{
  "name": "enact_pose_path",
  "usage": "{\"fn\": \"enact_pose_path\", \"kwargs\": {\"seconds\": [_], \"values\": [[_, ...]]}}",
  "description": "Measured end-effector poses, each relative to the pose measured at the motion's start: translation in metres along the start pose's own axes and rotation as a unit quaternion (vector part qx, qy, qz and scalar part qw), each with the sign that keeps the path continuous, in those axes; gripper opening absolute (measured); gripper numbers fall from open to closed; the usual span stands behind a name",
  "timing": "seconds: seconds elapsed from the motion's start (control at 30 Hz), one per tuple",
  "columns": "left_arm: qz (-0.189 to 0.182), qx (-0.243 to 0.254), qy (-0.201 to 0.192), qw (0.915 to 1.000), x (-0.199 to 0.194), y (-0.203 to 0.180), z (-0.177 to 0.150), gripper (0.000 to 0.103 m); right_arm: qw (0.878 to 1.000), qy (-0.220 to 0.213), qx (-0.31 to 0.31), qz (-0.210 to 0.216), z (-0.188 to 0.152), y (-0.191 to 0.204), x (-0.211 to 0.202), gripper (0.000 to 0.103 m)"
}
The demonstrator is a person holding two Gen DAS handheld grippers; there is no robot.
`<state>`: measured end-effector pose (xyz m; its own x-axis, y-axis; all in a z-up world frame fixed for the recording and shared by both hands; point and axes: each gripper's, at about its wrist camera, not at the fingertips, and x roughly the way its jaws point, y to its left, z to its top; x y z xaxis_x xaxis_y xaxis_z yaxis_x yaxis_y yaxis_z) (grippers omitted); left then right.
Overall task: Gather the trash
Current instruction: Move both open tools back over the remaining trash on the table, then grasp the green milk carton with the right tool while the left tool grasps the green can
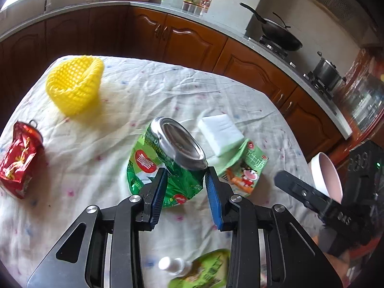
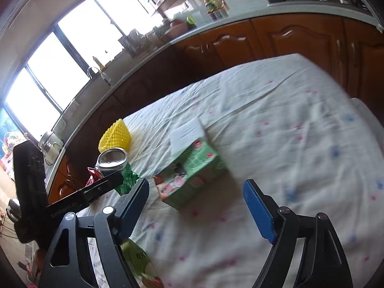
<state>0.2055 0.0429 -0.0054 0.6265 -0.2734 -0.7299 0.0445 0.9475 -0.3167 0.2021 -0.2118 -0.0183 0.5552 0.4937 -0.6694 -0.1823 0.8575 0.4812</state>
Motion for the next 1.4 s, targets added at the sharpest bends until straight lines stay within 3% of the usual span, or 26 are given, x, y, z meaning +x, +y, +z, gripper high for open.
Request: {"fn": "enact_pose_path", "kwargs": {"seconds": [0.1, 0.37, 0.47, 0.53, 0.63, 0.67, 0.77, 0.8, 0.83, 0.9, 1.03, 1.13, 1.23, 1.4], "values": [[-0.008, -0.012, -0.001, 0.9999, -0.005, 0.011, -0.002, 0.031, 1.000, 0.013, 0.012, 0.003, 0.003, 0.010, 0.016, 0.081], [-0.011, -0.016, -0.003, 0.9998, -0.011, 0.018, -0.006, 0.031, 0.997, 0.049, 0.044, -0.044, 0.009, 0.022, 0.062, 0.078], [-0.013, -0.017, -0.005, 0.9998, -0.012, 0.018, -0.006, 0.030, 0.997, 0.048, 0.030, -0.055, 0.008, 0.020, 0.063, 0.046], [-0.016, -0.014, -0.007, 0.9997, -0.013, 0.017, -0.006, 0.030, 0.998, 0.047, 0.037, -0.036, 0.006, 0.012, 0.058, 0.034], [-0.019, -0.014, -0.010, 0.9997, -0.016, 0.016, -0.005, 0.029, 0.998, 0.035, 0.024, -0.045, 0.004, 0.008, 0.043, 0.016], [-0.020, -0.014, -0.011, 0.9996, -0.016, 0.016, -0.005, 0.029, 0.998, 0.033, 0.025, -0.045, 0.005, 0.007, 0.040, 0.014], [-0.019, -0.017, -0.017, 0.9995, -0.021, 0.017, -0.004, 0.028, 0.998, 0.027, 0.021, -0.055, 0.007, 0.008, 0.035, 0.019], [-0.020, -0.019, -0.018, 0.9995, -0.023, 0.018, -0.003, 0.027, 0.998, 0.028, 0.021, -0.058, 0.008, 0.009, 0.037, 0.029], [-0.020, -0.019, -0.019, 0.9994, -0.024, 0.019, -0.003, 0.026, 0.997, 0.034, 0.033, -0.058, 0.008, 0.010, 0.039, 0.053], [-0.019, -0.019, -0.021, 0.9994, -0.027, 0.020, -0.003, 0.025, 0.997, 0.037, 0.039, -0.048, 0.009, 0.014, 0.044, 0.071], [-0.018, -0.017, -0.022, 0.9995, -0.027, 0.022, -0.004, 0.024, 0.996, 0.044, 0.013, -0.079, 0.009, 0.030, 0.064, 0.070], [-0.018, -0.015, -0.024, 0.9994, -0.027, 0.022, -0.004, 0.024, 0.994, 0.047, -0.007, -0.101, 0.008, 0.033, 0.074, 0.062], [-0.016, -0.008, -0.028, 0.9994, -0.027, 0.019, -0.005, 0.023, 0.994, 0.040, -0.019, -0.103, 0.007, 0.033, 0.068, 0.051], [-0.015, 0.008, -0.034, 0.9993, -0.028, 0.014, -0.005, 0.019, 0.995, 0.017, -0.016, -0.095, 0.005, 0.022, 0.041, 0.047]]}}
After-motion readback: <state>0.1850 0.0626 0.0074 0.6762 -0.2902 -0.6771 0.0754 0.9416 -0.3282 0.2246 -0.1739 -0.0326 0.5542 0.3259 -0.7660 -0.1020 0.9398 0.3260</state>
